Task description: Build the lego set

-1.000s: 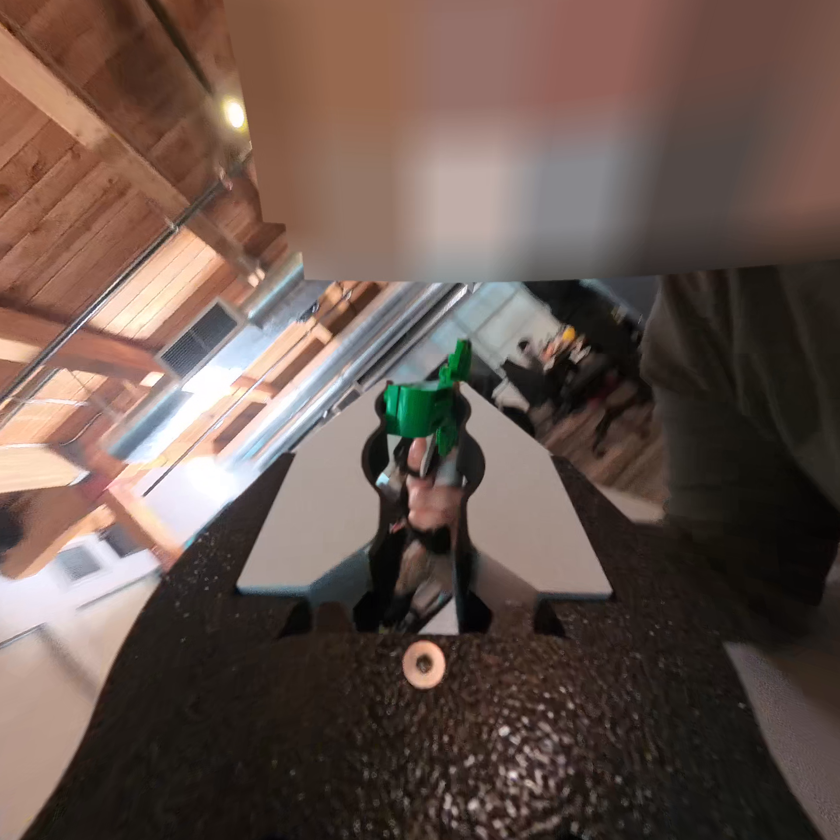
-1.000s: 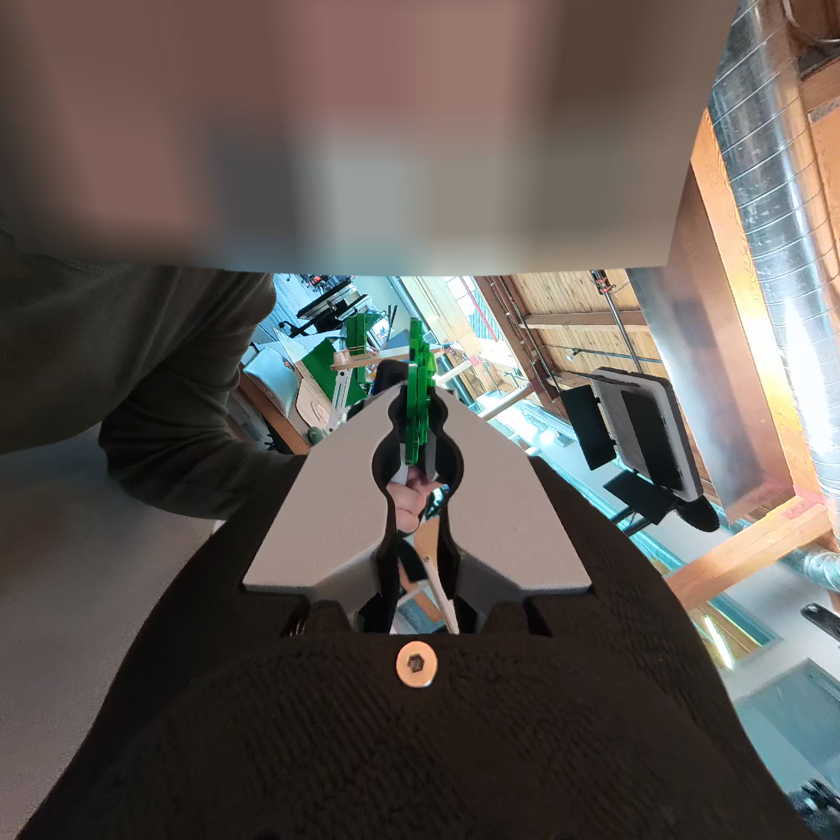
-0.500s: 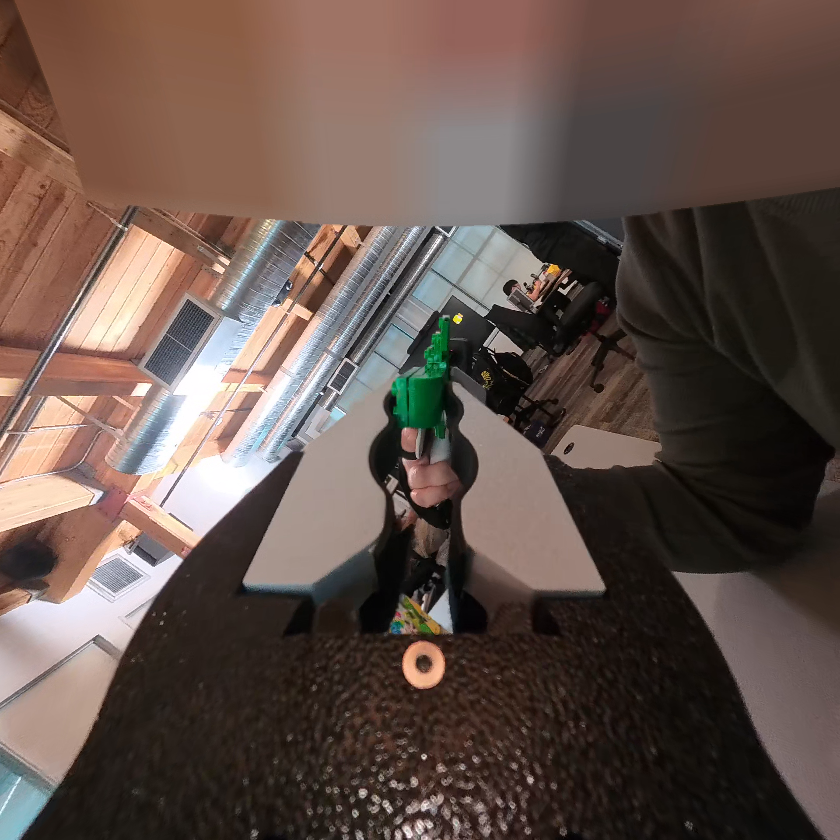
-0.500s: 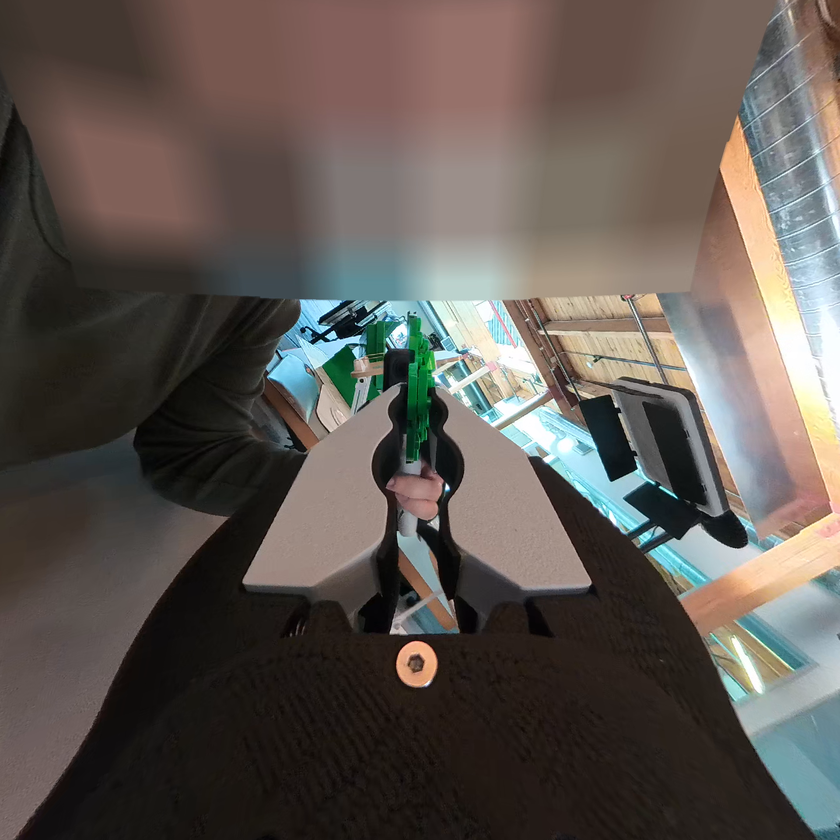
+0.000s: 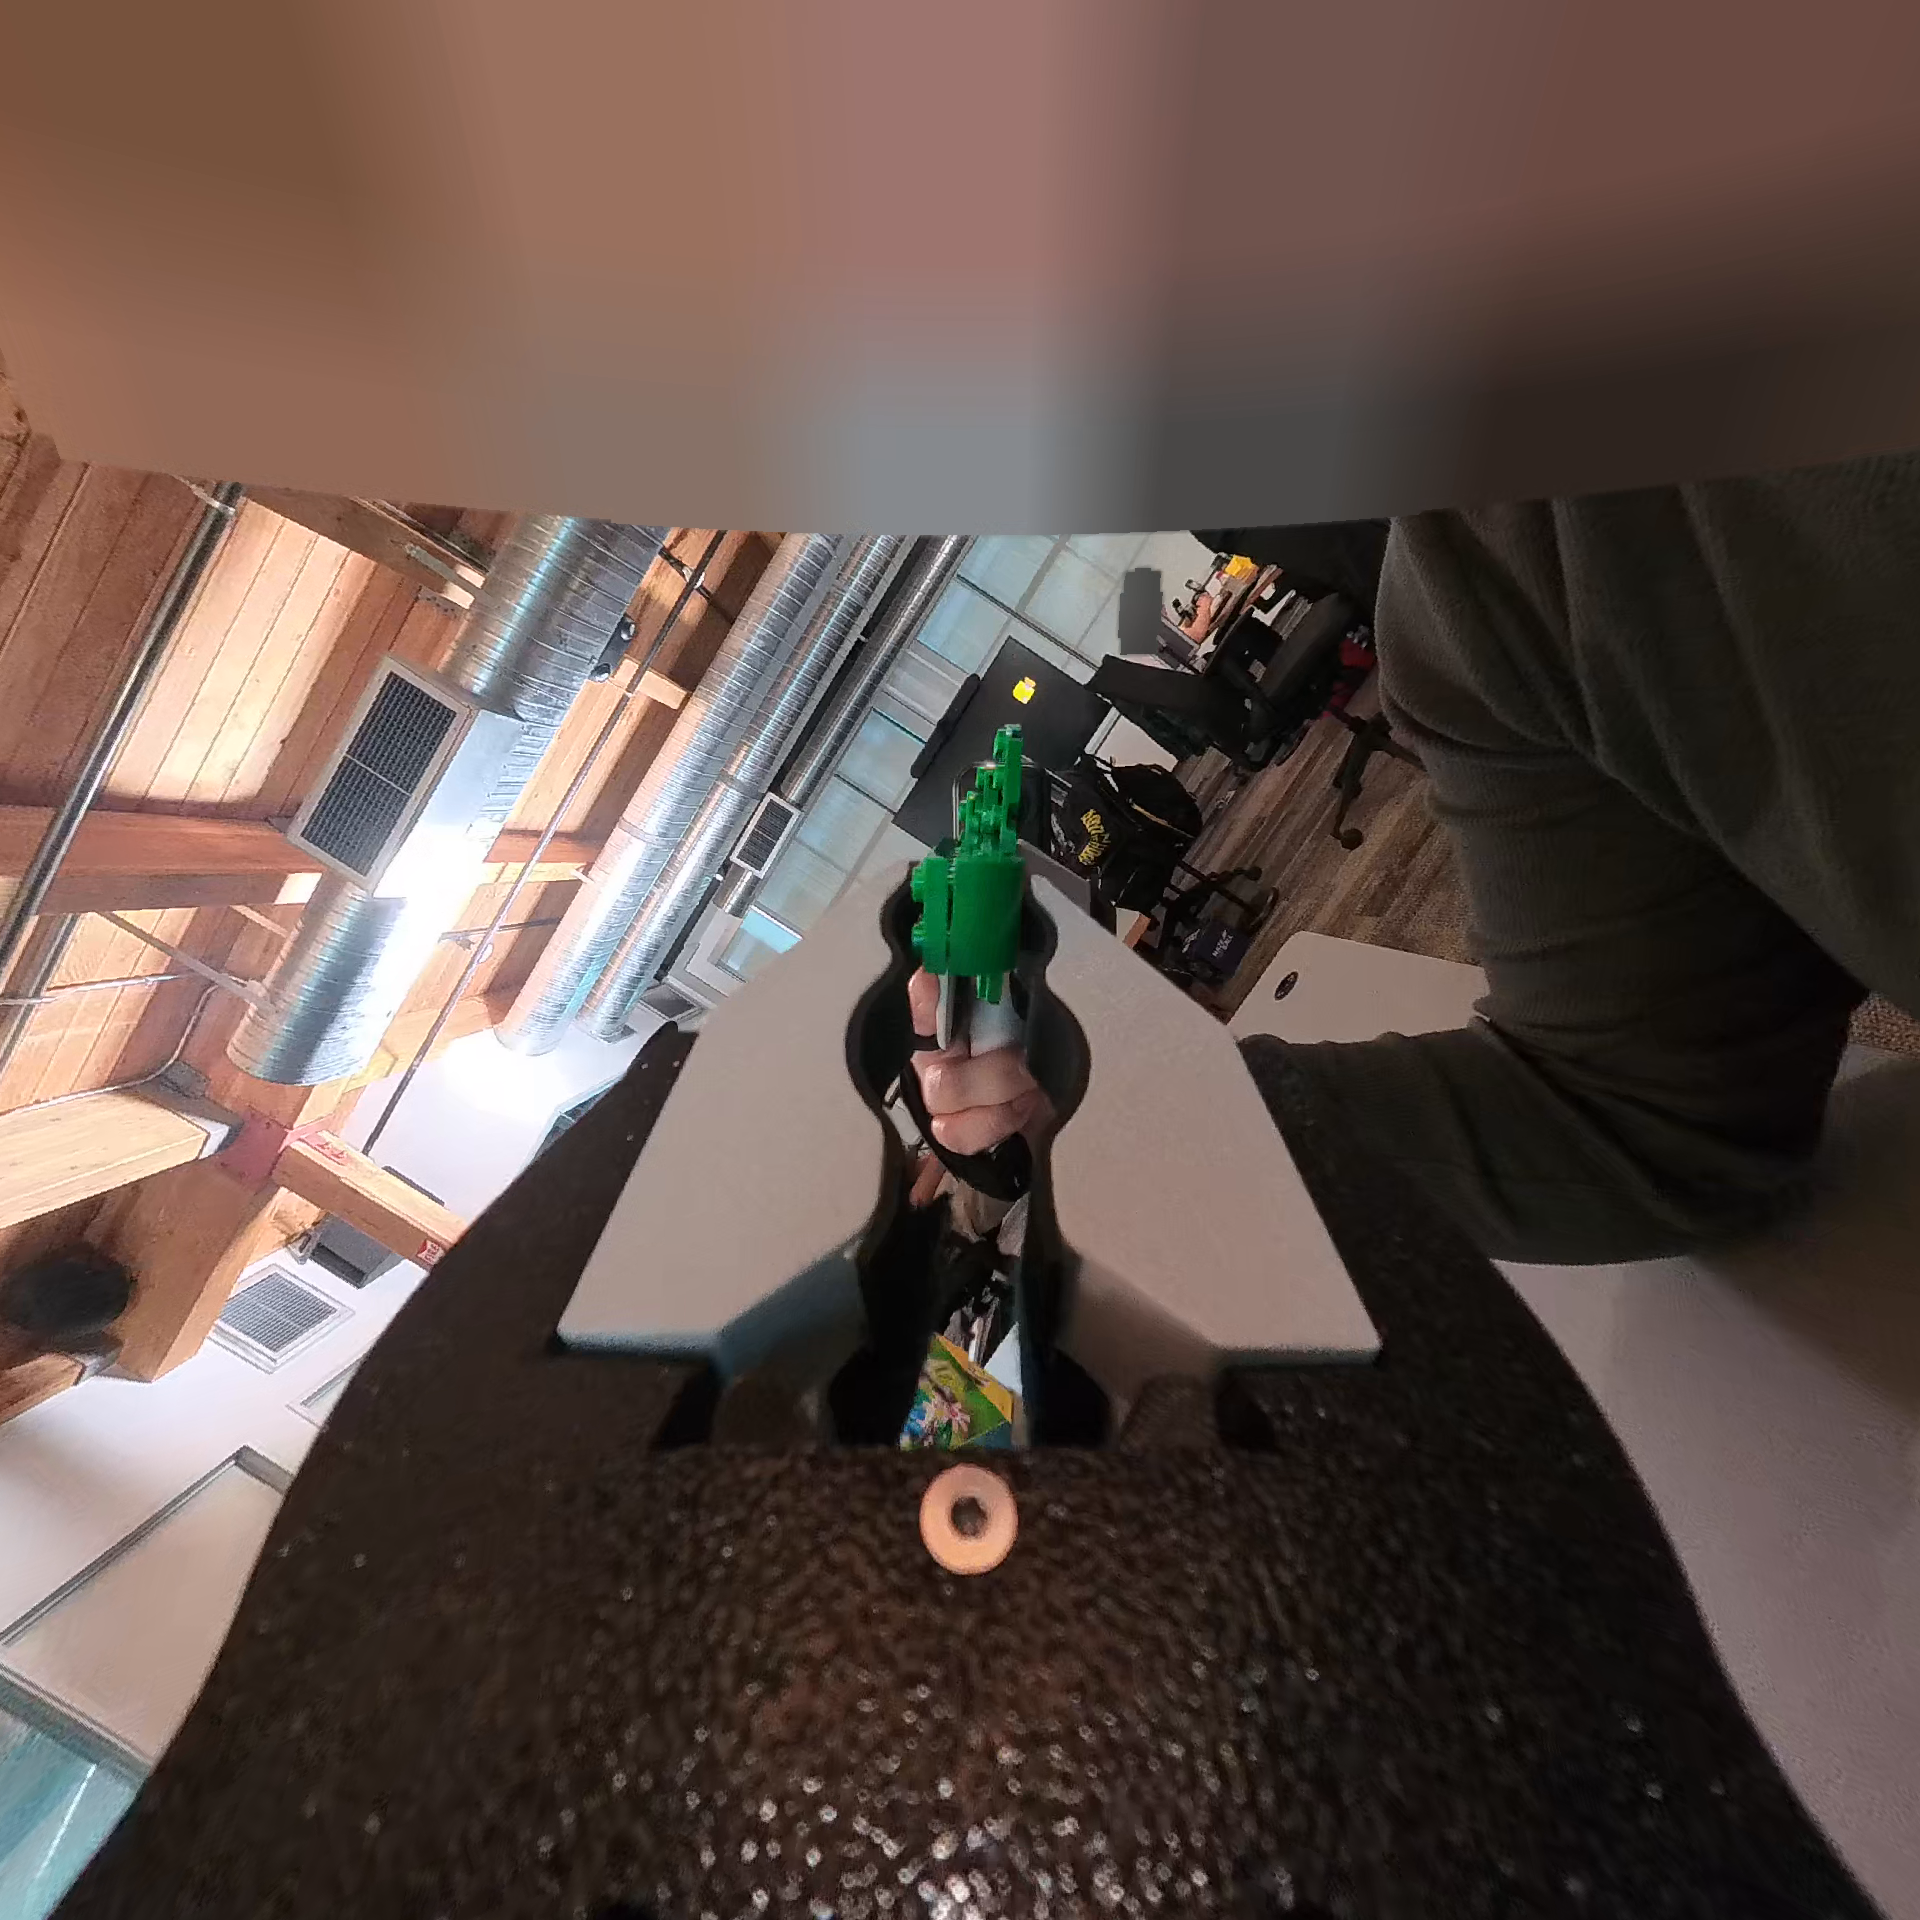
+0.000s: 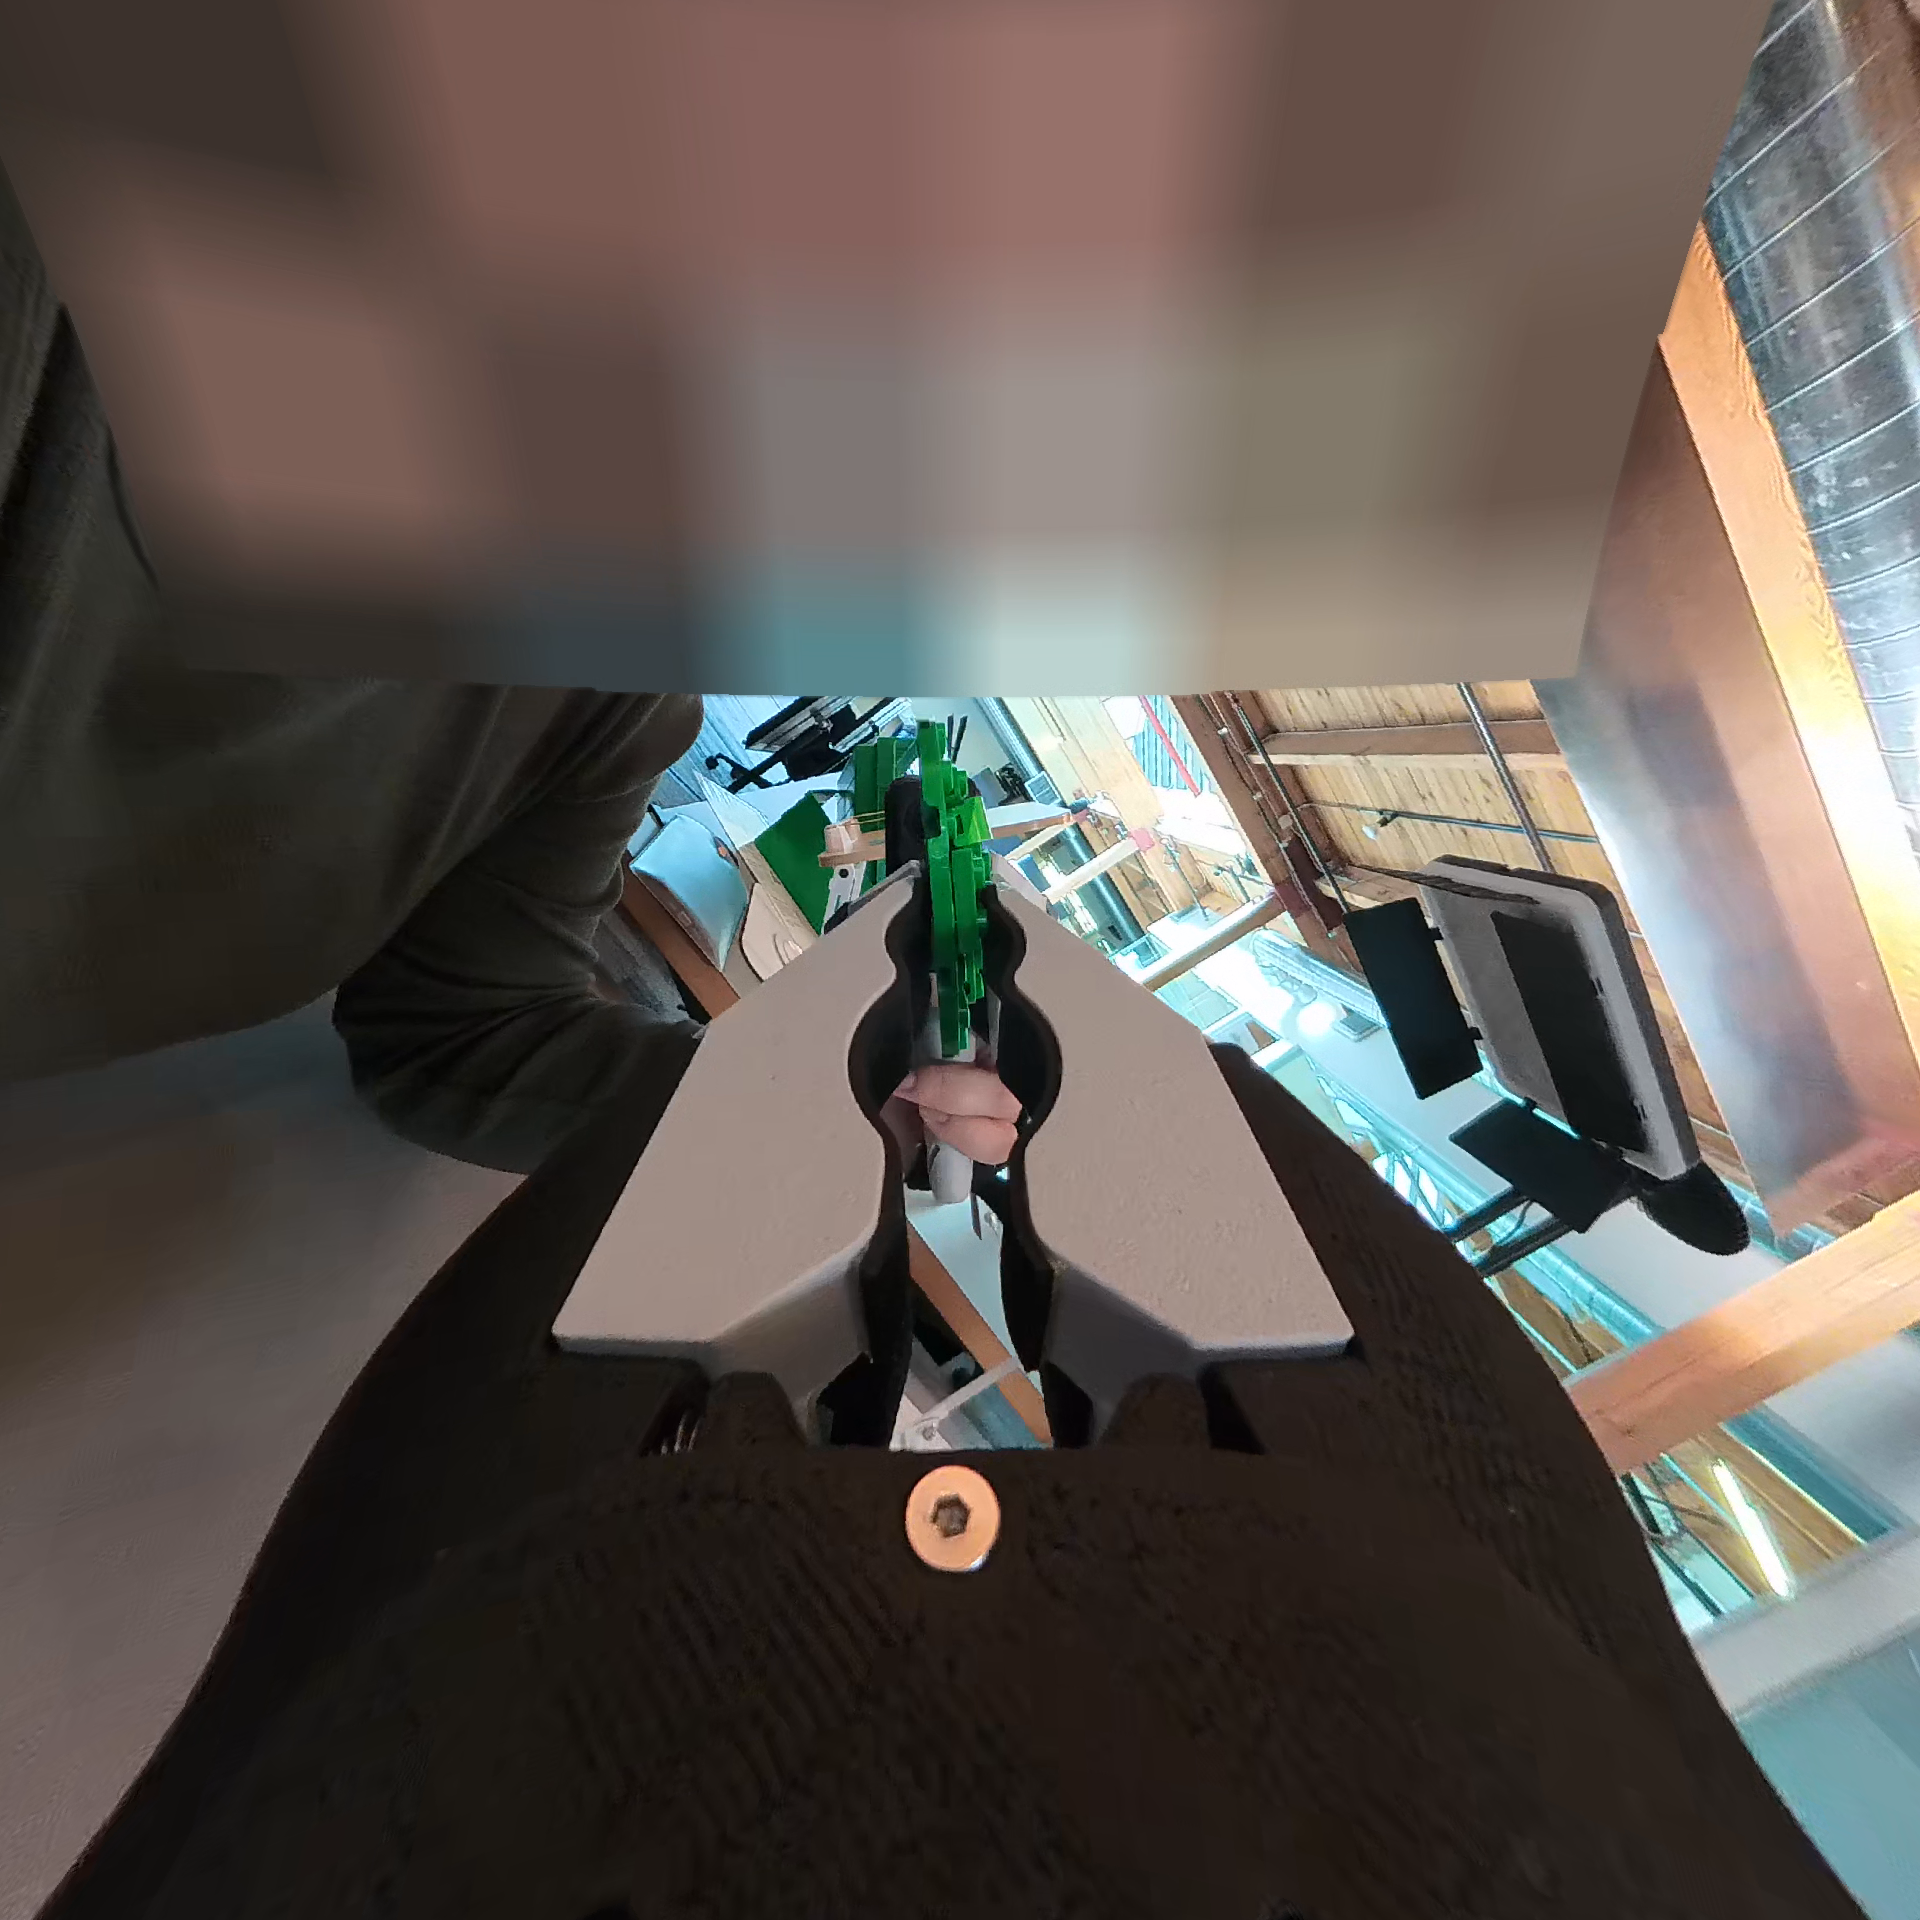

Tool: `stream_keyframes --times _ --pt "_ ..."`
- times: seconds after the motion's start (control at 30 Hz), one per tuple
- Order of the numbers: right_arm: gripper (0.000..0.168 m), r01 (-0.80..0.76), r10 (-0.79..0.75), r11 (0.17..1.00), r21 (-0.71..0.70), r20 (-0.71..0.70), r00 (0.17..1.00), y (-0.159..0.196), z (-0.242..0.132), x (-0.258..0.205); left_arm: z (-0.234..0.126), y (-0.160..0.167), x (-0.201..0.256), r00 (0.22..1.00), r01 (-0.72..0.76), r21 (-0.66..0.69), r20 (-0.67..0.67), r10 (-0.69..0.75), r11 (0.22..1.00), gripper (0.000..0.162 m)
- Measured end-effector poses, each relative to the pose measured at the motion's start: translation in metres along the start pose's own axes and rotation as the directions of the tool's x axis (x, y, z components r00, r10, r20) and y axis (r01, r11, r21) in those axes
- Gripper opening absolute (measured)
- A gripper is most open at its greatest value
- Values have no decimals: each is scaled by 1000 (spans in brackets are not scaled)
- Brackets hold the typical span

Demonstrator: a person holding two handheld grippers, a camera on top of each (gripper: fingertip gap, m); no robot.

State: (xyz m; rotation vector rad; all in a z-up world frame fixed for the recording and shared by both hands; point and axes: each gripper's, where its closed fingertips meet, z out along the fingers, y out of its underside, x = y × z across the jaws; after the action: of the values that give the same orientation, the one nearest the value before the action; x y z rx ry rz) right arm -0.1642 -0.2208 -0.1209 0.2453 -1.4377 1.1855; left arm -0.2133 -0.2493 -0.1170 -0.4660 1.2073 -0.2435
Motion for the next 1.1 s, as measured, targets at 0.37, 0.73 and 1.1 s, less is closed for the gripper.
stream_keyframes --times 0.37,0.73,1.1 --pt "7 26 -25 1000 10 -32 999 -5 -1 5 9 23 -11 986 144 51 79 -148 988 71" --pt "7 12 -12 1000 -23 -4 1000 5 13 4 30 14 0 977 159 248 99 -188 955 28" --pt "15 33 -36 998 -46 -57 998 11 24 9 14 7 -2 993 98 208 49 -111 973 10"
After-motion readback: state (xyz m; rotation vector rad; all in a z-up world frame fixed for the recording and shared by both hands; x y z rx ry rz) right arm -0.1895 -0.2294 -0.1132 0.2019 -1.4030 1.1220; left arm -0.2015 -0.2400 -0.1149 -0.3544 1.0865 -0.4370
